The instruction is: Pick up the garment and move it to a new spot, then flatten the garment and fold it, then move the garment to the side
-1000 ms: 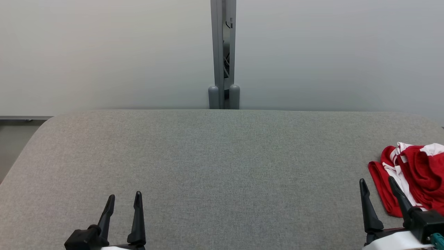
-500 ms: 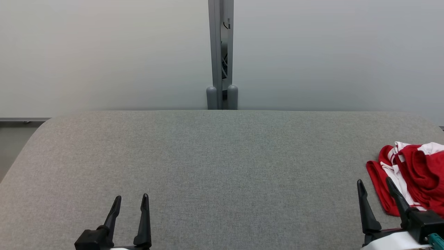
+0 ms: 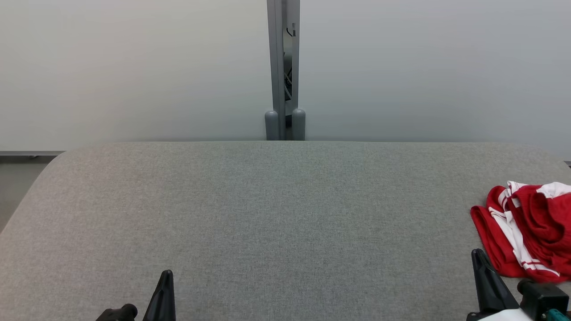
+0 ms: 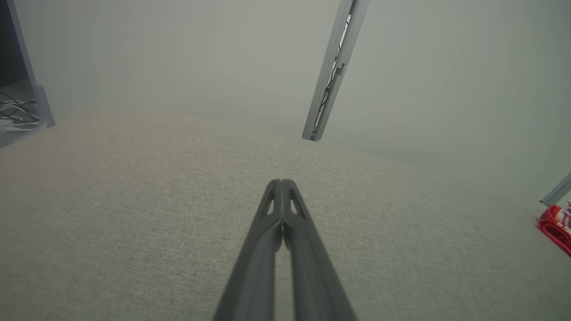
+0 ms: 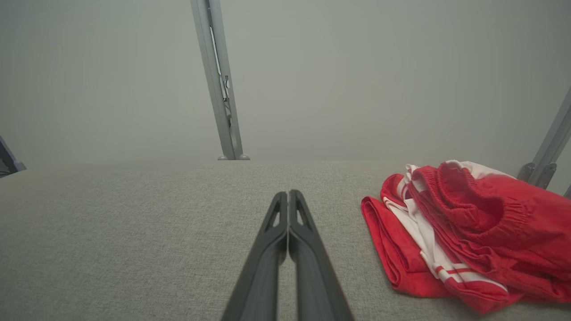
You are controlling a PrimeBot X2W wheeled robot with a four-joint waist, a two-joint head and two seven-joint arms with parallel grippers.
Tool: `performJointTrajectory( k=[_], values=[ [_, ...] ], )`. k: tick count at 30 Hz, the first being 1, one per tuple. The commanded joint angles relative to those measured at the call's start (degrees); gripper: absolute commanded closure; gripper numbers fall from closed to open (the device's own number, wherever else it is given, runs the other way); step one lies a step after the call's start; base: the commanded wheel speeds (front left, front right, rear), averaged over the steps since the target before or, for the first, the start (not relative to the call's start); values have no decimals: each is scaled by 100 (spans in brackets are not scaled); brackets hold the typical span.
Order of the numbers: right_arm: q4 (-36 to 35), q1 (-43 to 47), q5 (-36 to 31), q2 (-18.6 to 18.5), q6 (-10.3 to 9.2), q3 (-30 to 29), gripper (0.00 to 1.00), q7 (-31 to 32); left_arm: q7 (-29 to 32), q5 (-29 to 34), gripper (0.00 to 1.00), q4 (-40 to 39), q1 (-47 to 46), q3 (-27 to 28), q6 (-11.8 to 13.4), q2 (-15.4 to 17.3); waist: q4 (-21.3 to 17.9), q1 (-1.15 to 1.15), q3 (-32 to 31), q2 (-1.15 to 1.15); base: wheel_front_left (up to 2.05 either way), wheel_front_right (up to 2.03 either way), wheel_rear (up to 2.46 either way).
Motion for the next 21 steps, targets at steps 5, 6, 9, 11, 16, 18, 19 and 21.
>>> performJointTrajectory(
  k=[5, 6, 9, 11, 16, 18, 19, 21],
  values=[
    [-81, -216, 755, -48, 0, -210, 100, 266, 97, -665, 100, -31, -296, -1, -110, 18, -10, 0, 25, 0, 0, 0, 0],
    [-86, -223, 872, -50, 0, -230, 100, 303, 112, -766, 100, -20, -324, -4, -124, 19, -12, 0, 29, 0, 0, 0, 0],
    [-97, -237, 1102, -52, 0, -267, 100, 372, 142, -963, 100, 0, -377, -9, -152, 20, -16, 0, 38, 0, 0, 0, 0],
    [-109, -251, 1326, -55, 0, -302, 100, 437, 173, -1156, 100, 20, -429, -14, -178, 21, -21, 0, 47, 0, 0, 0, 0],
    [-134, -286, 1859, -61, 0, -388, 100, 597, 245, -1615, 100, 64, -554, -24, -243, 24, -31, 0, 70, 0, 0, 0, 0],
    [-140, -301, 2062, -64, 0, -425, 100, 659, 274, -1792, 100, 77, -600, -28, -268, 25, -35, 0, 79, 0, 0, 0, 0],
    [-143, -309, 2162, -65, 0, -443, 100, 692, 288, -1879, 100, 84, -622, -29, -279, 25, -37, 0, 83, 0, 0, 0, 0],
    [-149, -324, 2359, -67, -1, -480, 100, 755, 316, -2050, 100, 97, -667, -32, -305, 27, -41, 0, 93, 0, 0, 0, 0]
  ],
)
